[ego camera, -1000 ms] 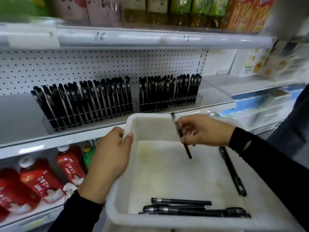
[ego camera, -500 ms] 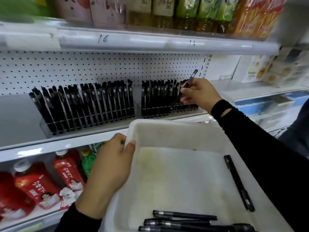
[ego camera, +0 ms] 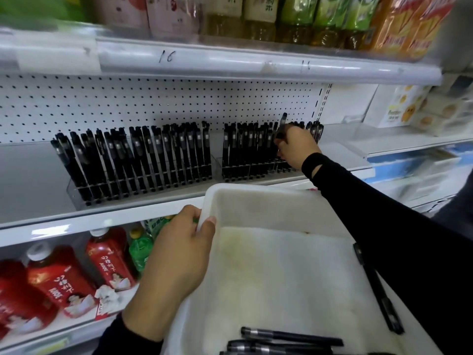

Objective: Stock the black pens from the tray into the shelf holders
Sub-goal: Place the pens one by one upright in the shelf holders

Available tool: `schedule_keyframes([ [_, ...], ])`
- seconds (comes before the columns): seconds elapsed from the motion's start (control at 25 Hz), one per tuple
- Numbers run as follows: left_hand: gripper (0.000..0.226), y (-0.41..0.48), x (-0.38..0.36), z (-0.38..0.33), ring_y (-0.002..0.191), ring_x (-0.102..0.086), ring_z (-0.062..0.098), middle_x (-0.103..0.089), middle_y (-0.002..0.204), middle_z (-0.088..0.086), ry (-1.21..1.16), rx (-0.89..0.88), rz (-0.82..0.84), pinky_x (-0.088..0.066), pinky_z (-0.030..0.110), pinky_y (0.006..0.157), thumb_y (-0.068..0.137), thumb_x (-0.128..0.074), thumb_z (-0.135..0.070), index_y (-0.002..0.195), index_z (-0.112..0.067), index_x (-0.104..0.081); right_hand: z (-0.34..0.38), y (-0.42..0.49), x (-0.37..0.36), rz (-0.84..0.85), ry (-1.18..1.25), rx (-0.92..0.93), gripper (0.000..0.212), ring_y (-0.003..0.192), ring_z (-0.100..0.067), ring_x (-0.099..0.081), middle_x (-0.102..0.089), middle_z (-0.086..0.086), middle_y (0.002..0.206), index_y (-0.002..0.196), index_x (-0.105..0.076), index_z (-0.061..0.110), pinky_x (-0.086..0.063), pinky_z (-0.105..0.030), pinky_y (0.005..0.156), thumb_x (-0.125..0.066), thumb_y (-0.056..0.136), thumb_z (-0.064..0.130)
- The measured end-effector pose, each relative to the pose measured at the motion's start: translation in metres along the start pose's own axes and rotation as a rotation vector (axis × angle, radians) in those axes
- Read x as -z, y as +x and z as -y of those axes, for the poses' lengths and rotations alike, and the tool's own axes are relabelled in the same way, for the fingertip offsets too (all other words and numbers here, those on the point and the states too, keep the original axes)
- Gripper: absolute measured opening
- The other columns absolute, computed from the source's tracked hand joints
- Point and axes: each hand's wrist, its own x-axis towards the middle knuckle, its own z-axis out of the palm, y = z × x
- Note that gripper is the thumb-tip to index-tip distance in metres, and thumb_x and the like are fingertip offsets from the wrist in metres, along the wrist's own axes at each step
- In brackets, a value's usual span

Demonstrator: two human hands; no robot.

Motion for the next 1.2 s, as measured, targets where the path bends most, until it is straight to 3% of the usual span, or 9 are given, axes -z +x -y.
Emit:
schedule_keyframes([
  [0.24, 0.02, 0.0, 0.0, 0.0, 0.074, -0.067, 0.017, -0.071, 0.08, -0.004, 0.002, 0.012, 0.015, -0.056, 0.043, 0.074, 0.097, -0.048, -0.044, 0.09, -0.029, -0.058, -0.005, 0.003, -0.014, 0.12, -0.028, -0.151, 0.022, 0.082, -0.029, -0.064, -0.064, -0.012, 0.082, 0.086, -0.062, 0.005, -0.044, -0.029, 0.07, -0.066, 0.094, 0.025],
  [0.4, 0.022, 0.001, 0.0, 0.0, 0.073, -0.067, 0.019, -0.071, 0.079, -0.003, 0.001, 0.011, 0.022, -0.056, 0.046, 0.074, 0.097, -0.048, -0.045, 0.088, -0.028, -0.058, -0.004, 0.005, -0.018, 0.14, -0.085, -0.198, 0.027, 0.082, -0.028, -0.06, -0.061, -0.01, 0.085, 0.089, -0.059, 0.008, -0.043, -0.029, 0.069, -0.072, 0.09, 0.031],
  [0.52, 0.022, 0.001, 0.0, 0.001, 0.073, -0.067, 0.019, -0.071, 0.079, -0.001, 0.0, 0.005, 0.009, -0.055, 0.046, 0.074, 0.097, -0.049, -0.044, 0.088, -0.026, -0.059, -0.005, 0.002, -0.01, 0.139, -0.103, -0.219, 0.03, 0.085, -0.028, -0.065, -0.068, -0.01, 0.087, 0.091, -0.068, 0.003, -0.048, -0.029, 0.071, -0.076, 0.086, 0.032],
  [0.64, 0.021, 0.001, 0.001, 0.002, 0.075, -0.066, 0.018, -0.071, 0.081, 0.0, 0.012, -0.006, 0.001, -0.055, 0.045, 0.075, 0.097, -0.049, -0.042, 0.088, -0.026, -0.059, -0.001, -0.018, 0.011, 0.081, -0.143, -0.126, 0.017, 0.084, -0.026, -0.067, -0.072, -0.008, 0.085, 0.087, -0.075, 0.009, -0.052, -0.029, 0.075, -0.072, 0.088, 0.026],
  [0.8, 0.023, 0.003, 0.002, 0.001, 0.074, -0.064, 0.019, -0.068, 0.08, -0.002, 0.045, -0.02, 0.004, -0.054, 0.044, 0.074, 0.098, -0.048, -0.041, 0.087, -0.024, -0.059, 0.022, -0.078, 0.048, -0.006, -0.098, 0.081, 0.018, 0.069, -0.013, -0.059, -0.065, 0.007, 0.071, 0.078, -0.068, 0.021, -0.044, -0.025, 0.067, -0.064, 0.093, 0.03],
  [0.96, 0.025, 0.0, 0.001, 0.002, 0.073, -0.064, 0.022, -0.068, 0.079, 0.001, 0.03, -0.016, -0.004, -0.054, 0.044, 0.072, 0.098, -0.049, -0.041, 0.085, -0.023, -0.059, 0.015, -0.139, 0.074, 0.159, -0.178, 0.148, 0.025, 0.064, -0.011, -0.057, -0.06, 0.01, 0.063, 0.072, -0.066, 0.021, -0.041, -0.028, 0.062, -0.065, 0.092, 0.036],
  [1.2, 0.024, -0.003, -0.001, -0.003, 0.073, -0.063, 0.024, -0.067, 0.078, 0.002, 0.03, -0.03, -0.015, -0.053, 0.041, 0.071, 0.098, -0.051, -0.038, 0.083, -0.021, -0.059, -0.03, -0.19, 0.074, 0.278, -0.444, -0.05, 0.023, 0.079, -0.021, -0.058, -0.066, 0.001, 0.079, 0.081, -0.068, 0.021, -0.036, -0.026, 0.07, -0.061, 0.093, 0.039],
])
